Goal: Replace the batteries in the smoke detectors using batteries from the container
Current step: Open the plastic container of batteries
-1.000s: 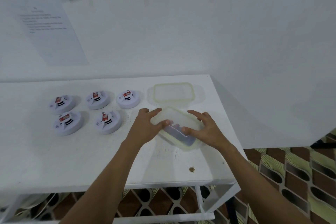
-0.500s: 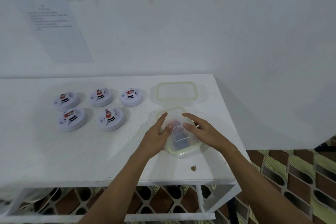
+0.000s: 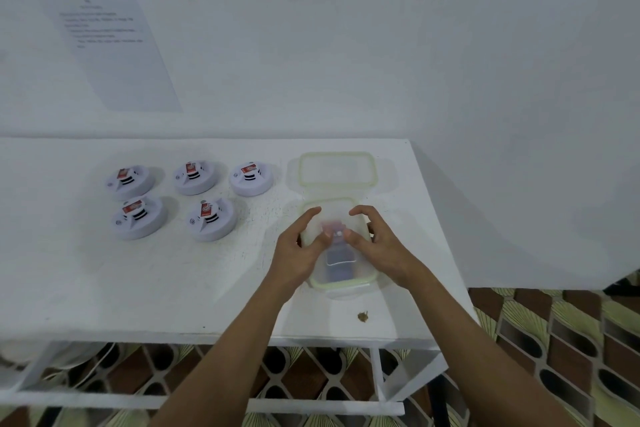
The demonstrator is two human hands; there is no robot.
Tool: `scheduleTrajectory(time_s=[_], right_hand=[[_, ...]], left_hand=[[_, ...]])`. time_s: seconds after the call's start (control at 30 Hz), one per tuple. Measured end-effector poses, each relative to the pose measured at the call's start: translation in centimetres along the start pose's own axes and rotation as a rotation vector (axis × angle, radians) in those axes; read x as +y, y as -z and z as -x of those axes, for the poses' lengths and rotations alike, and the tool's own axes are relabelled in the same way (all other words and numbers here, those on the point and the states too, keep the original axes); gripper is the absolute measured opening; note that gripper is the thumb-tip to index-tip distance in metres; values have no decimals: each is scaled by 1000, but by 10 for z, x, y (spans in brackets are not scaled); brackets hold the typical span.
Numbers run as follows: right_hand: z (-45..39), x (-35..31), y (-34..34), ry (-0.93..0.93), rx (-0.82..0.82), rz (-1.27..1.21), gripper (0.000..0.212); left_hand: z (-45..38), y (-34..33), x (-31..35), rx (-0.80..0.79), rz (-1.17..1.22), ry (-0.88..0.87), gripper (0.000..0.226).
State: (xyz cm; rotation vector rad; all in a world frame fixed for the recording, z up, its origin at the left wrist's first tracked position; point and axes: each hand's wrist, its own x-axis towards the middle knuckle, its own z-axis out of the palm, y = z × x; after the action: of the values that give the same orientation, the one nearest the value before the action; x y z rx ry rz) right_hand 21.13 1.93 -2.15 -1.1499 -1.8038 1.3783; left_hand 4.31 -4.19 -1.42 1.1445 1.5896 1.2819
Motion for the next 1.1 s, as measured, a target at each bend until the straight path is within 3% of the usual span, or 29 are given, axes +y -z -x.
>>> scheduleTrajectory(time_s=[0.23, 0.37, 0.53, 0.67, 0.8, 0.87, 0.97, 1.1], right_hand=[[-6, 1, 3, -12, -75, -45, 27], [-8, 2, 6, 13, 5, -31, 26], [-10, -1, 8, 6, -4, -25, 32], [-15, -4, 14, 17, -32, 4, 32], [-25, -11, 23, 7, -112, 66, 33], [-27, -13, 25, 3, -118, 97, 37], [-23, -15, 27, -1, -24, 159, 40], [-9, -8, 28, -9, 157, 194, 36]], left_hand=[[-4, 0, -6, 36, 149, 61, 37], [-7, 3, -1, 86, 245, 99, 39], [-7, 8, 0, -1, 97, 55, 43], [-27, 17, 1, -56, -275, -1, 45], [-50, 29, 11, -261, -446, -23, 50], [-56, 31, 15, -290, -447, -46, 51], [-49, 27, 11, -213, -407, -48, 50], [-25, 10, 5, 57, -409, -20, 56]])
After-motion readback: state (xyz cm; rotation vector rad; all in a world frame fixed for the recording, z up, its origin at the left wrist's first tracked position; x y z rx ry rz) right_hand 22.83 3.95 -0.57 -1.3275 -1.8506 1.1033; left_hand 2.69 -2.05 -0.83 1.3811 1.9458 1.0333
